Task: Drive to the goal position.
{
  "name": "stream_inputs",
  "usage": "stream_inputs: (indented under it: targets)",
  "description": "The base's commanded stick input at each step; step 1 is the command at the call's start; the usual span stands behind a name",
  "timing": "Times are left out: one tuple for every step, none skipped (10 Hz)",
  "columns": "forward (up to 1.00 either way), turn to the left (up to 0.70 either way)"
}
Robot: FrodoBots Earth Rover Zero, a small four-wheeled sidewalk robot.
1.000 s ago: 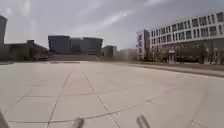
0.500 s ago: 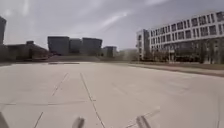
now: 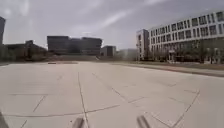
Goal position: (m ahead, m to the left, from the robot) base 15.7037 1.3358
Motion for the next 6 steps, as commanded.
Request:
stream_inputs:
  targets:
    - [0.7, 0.0]
    - [0.7, 0.0]
    - [0.7, 0.0]
    - [0.7, 0.0]
    - [0.7, 0.0]
    - [0.7, 0.27]
